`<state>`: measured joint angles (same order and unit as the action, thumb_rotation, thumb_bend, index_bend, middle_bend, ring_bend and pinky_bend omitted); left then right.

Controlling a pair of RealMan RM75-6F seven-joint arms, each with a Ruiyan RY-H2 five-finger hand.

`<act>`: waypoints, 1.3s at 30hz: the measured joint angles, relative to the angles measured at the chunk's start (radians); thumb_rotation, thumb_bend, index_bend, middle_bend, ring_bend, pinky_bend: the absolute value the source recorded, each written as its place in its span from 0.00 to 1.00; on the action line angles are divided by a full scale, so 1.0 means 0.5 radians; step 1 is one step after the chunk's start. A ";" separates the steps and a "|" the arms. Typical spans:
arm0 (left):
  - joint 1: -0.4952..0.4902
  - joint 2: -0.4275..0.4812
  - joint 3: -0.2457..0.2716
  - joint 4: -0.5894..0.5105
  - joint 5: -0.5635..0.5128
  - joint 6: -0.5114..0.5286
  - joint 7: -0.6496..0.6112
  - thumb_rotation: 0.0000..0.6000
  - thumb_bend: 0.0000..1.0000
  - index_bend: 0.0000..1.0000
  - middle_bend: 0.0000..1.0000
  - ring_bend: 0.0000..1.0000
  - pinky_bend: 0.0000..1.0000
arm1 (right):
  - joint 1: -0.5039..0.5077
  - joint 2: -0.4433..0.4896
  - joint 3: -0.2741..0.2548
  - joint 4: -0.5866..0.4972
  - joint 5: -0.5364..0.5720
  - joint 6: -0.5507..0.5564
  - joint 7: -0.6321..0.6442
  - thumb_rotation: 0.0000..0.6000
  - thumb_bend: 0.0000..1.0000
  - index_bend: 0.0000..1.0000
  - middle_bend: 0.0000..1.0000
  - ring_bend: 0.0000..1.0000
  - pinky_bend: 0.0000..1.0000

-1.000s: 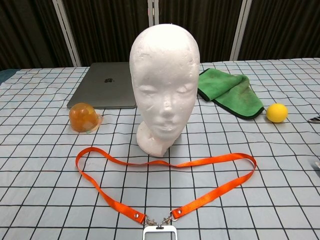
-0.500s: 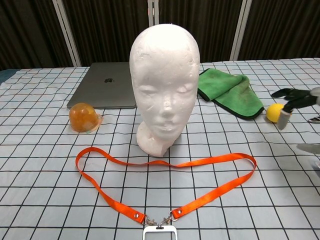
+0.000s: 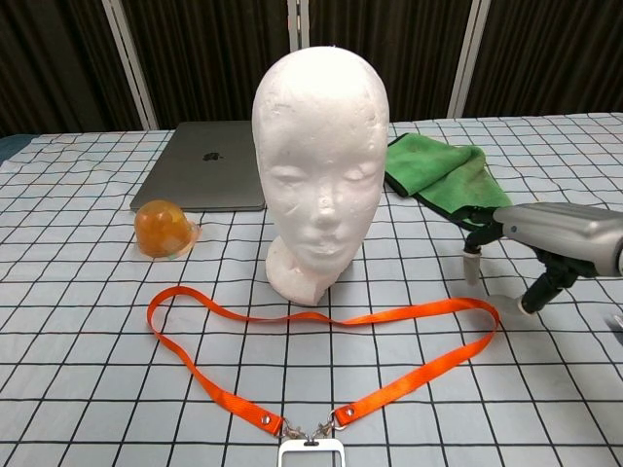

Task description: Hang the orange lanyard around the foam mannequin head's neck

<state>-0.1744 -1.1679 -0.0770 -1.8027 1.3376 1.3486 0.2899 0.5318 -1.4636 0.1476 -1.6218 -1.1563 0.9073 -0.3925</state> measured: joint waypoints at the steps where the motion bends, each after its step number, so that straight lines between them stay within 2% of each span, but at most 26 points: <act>1: -0.001 0.000 0.000 0.001 -0.003 -0.002 -0.001 1.00 0.00 0.00 0.00 0.00 0.00 | 0.010 -0.020 -0.004 0.010 0.013 0.003 -0.013 1.00 0.31 0.49 0.00 0.00 0.00; 14: -0.009 0.007 0.011 -0.001 -0.006 -0.002 -0.015 1.00 0.00 0.00 0.00 0.00 0.00 | 0.086 -0.205 -0.031 0.176 0.061 0.095 -0.223 1.00 0.33 0.49 0.00 0.00 0.00; 27: -0.009 0.013 0.021 -0.001 0.000 0.012 -0.027 1.00 0.00 0.00 0.00 0.00 0.00 | 0.119 -0.285 -0.080 0.261 0.109 0.110 -0.278 1.00 0.33 0.51 0.00 0.00 0.00; 33: -0.010 0.009 0.026 -0.001 0.000 0.016 -0.024 1.00 0.00 0.00 0.00 0.00 0.00 | 0.127 -0.309 -0.095 0.290 0.124 0.118 -0.290 1.00 0.34 0.56 0.00 0.00 0.00; 39: -0.016 0.003 0.028 0.006 -0.008 0.010 -0.018 1.00 0.00 0.00 0.00 0.00 0.00 | 0.128 -0.321 -0.108 0.316 0.113 0.126 -0.264 1.00 0.40 0.64 0.01 0.00 0.00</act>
<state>-0.1825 -1.1665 -0.0631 -1.7999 1.3336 1.3538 0.2812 0.5956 -1.6238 0.0936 -1.4637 -1.1001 0.9702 -0.5245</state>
